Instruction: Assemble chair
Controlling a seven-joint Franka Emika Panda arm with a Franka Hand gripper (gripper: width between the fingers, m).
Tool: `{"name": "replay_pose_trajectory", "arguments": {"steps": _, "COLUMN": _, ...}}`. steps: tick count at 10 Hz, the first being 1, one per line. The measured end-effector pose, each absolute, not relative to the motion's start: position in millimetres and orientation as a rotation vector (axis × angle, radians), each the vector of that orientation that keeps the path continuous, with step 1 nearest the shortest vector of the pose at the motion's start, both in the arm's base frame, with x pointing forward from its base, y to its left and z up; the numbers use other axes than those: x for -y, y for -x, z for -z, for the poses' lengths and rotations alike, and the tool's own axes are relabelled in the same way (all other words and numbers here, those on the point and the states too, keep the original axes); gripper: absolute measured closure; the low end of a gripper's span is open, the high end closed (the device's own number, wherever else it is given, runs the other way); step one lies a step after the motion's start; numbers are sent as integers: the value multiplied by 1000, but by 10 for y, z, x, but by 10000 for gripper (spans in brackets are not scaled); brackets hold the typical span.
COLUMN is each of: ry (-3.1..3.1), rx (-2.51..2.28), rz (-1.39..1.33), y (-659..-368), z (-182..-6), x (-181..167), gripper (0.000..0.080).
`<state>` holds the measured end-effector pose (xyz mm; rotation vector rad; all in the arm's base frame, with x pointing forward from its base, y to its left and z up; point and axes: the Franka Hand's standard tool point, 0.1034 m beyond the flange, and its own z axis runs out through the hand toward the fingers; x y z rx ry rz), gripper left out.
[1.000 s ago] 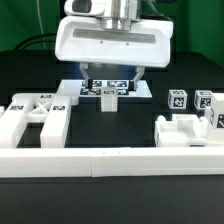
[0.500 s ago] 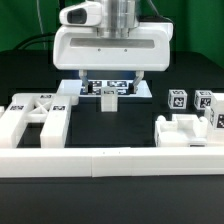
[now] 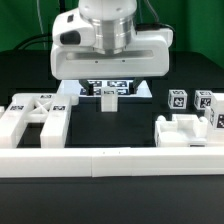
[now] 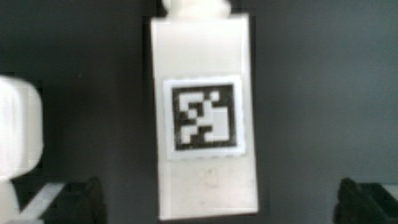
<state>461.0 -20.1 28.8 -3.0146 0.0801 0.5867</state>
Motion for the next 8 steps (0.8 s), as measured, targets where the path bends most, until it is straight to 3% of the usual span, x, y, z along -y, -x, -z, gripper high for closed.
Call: {"name": "replay_pose_trajectory", "arguments": {"steps": 8, "ry": 2745, "rx": -43, "rz": -1413, "y": -4509, "z": -191, "x": 226, "gripper": 151}}
